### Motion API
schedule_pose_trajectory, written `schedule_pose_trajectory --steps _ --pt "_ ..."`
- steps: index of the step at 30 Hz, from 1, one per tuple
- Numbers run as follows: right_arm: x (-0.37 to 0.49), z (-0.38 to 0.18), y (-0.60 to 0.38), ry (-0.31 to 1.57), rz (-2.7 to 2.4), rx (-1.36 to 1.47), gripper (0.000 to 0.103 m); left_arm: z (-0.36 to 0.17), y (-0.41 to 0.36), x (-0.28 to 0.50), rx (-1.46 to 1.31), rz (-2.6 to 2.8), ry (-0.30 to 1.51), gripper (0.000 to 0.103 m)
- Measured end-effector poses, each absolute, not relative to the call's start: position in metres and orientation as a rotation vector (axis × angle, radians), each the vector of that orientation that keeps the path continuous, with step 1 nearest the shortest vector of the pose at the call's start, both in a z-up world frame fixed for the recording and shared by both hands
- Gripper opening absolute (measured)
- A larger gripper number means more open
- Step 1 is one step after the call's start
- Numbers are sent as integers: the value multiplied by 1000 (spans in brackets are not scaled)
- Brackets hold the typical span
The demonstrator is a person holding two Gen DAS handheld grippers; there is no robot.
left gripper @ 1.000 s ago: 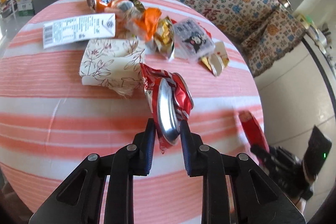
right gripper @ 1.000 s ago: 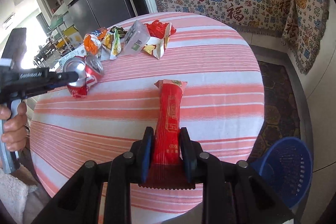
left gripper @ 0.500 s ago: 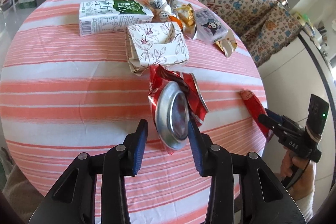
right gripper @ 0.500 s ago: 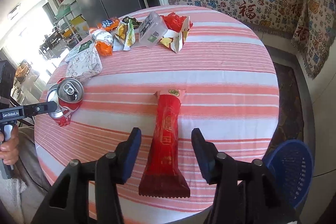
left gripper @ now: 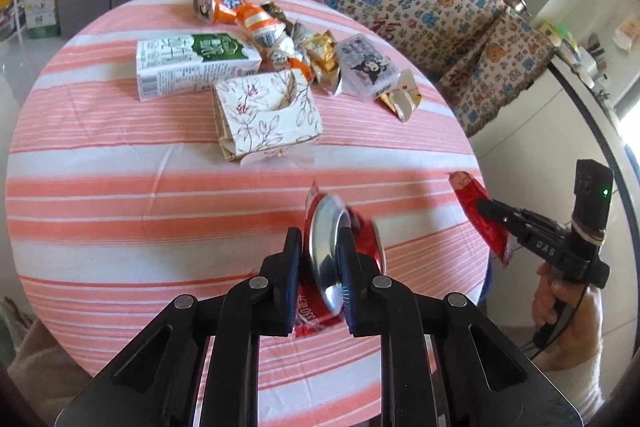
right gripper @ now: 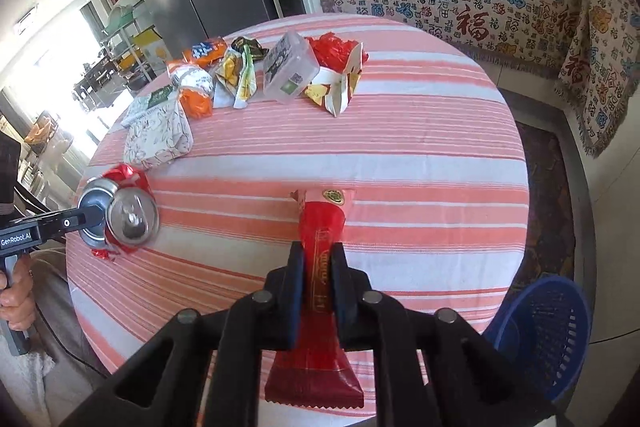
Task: Collect trash
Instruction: 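Grasp the crushed red soda can with the left tool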
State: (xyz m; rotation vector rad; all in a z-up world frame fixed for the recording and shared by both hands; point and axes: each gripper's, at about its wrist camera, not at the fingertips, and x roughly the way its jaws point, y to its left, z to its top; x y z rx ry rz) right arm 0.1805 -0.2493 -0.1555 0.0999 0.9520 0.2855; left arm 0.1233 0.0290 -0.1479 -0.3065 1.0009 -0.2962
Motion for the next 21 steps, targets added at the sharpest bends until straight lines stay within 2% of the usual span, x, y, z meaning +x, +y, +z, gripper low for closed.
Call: schedule_pose_trajectory --steps 5,13,14,17,21 --pt "166 -131 -262 888 270 143 12 -127 21 120 -258 -293 967 16" --pt "160 -135 -265 892 251 143 12 -160 23 120 -193 -266 1034 19" --pt "161 -135 -264 895 253 140 12 -165 25 119 -196 -267 1051 20" --pt "160 -137 -260 897 264 130 12 -179 27 120 -193 -276 1094 32" --pt "157 -135 -255 892 271 118 12 -186 30 122 -235 -312 1123 34"
